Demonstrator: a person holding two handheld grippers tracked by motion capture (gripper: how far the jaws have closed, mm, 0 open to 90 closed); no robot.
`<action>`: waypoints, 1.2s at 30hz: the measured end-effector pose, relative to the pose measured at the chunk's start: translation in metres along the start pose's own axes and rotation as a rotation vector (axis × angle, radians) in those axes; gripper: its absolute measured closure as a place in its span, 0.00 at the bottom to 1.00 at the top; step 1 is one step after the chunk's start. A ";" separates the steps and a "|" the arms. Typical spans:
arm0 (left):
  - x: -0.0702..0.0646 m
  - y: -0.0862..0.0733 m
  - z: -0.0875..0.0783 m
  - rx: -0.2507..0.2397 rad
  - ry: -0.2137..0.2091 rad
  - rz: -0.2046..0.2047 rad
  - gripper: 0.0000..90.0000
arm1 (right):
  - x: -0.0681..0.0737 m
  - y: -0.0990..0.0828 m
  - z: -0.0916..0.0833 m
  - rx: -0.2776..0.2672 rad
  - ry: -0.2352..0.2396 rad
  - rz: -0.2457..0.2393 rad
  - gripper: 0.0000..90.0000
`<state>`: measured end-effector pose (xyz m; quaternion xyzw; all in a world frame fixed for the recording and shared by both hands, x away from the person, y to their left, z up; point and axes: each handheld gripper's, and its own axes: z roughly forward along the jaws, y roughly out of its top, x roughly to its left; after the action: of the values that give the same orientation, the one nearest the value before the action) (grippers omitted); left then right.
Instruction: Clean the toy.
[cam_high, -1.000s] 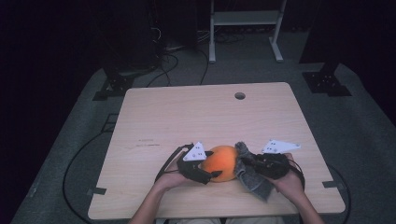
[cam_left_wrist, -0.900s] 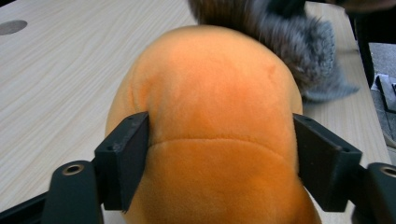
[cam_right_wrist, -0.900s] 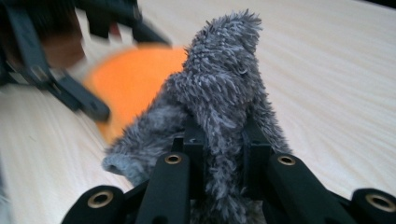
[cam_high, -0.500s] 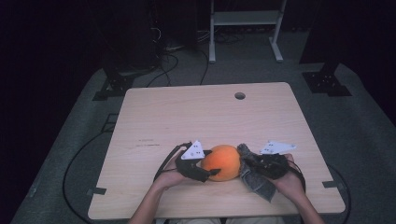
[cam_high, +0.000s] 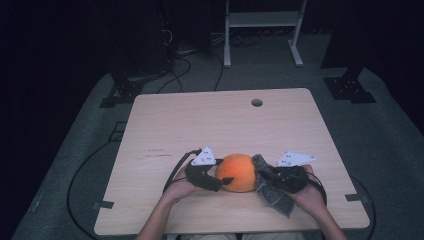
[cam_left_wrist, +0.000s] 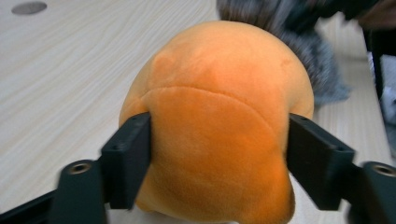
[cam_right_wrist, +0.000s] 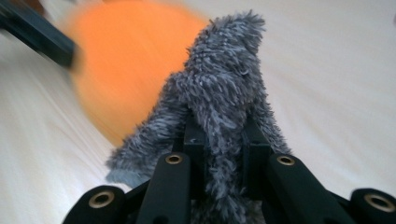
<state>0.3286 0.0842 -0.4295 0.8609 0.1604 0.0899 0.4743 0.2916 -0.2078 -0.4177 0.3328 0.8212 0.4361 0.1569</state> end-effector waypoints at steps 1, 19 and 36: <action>-0.003 0.001 0.001 0.002 0.007 0.030 0.35 | 0.003 0.005 -0.005 -0.037 0.026 -0.008 0.85; -0.019 0.007 0.007 -0.017 0.004 0.101 0.31 | 0.038 0.026 0.004 -0.023 0.018 -0.157 0.84; -0.008 0.002 0.010 0.001 0.000 -0.025 0.25 | 0.022 0.010 0.007 -0.022 0.008 -0.071 0.85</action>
<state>0.3245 0.0723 -0.4332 0.8591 0.1709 0.0838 0.4750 0.2834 -0.1845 -0.4122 0.3002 0.8281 0.4407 0.1727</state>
